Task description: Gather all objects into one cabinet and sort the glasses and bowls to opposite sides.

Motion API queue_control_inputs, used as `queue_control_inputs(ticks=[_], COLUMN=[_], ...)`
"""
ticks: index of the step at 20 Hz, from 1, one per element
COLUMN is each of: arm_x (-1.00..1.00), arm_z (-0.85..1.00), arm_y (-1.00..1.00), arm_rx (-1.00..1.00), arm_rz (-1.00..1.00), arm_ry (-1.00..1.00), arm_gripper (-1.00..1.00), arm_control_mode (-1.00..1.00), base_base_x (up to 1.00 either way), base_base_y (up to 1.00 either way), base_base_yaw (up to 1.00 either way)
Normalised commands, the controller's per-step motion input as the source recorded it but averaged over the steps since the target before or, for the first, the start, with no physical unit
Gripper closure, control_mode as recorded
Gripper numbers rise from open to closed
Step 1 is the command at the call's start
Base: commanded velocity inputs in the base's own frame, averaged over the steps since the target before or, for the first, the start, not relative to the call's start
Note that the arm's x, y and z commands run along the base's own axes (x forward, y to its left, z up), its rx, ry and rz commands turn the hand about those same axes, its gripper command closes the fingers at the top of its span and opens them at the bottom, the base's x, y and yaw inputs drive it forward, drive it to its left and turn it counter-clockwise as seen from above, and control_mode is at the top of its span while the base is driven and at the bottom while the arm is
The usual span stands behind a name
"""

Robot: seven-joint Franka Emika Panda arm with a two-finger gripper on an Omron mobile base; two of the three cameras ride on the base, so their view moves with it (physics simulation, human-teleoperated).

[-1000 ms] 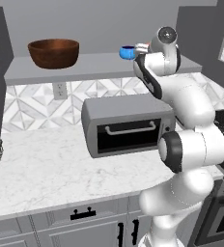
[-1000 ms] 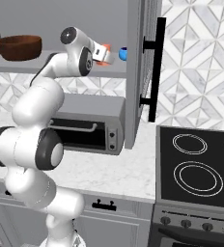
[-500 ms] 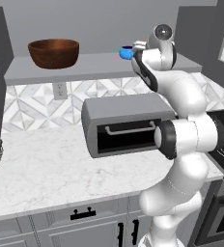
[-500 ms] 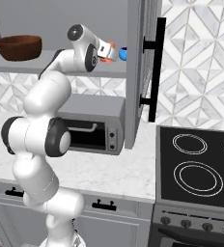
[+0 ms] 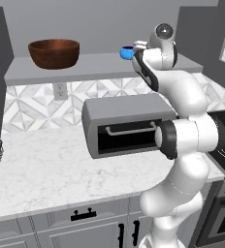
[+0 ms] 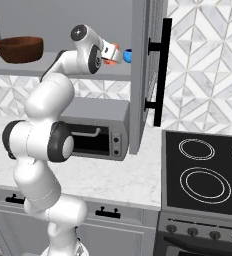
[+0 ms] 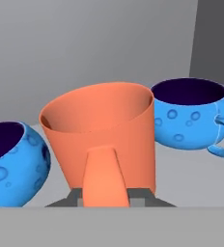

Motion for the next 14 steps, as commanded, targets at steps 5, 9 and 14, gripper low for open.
queue_control_inputs(ticks=[5, 9, 14], arm_x=[-0.20, -0.48, -0.78], arm_z=[-0.12, -0.01, 0.00], arm_y=[0.00, 0.00, 0.00], arm_rx=[0.00, 0.00, 0.00], arm_rz=[0.00, 0.00, 0.00], arm_ry=[0.00, 0.00, -0.01], arm_gripper=[-1.00, -1.00, -1.00], arm_control_mode=[-1.00, -1.00, -1.00], base_base_x=[0.00, 0.00, 0.00], base_base_y=[0.00, 0.00, 0.00], base_base_yaw=[0.00, 0.00, 0.00])
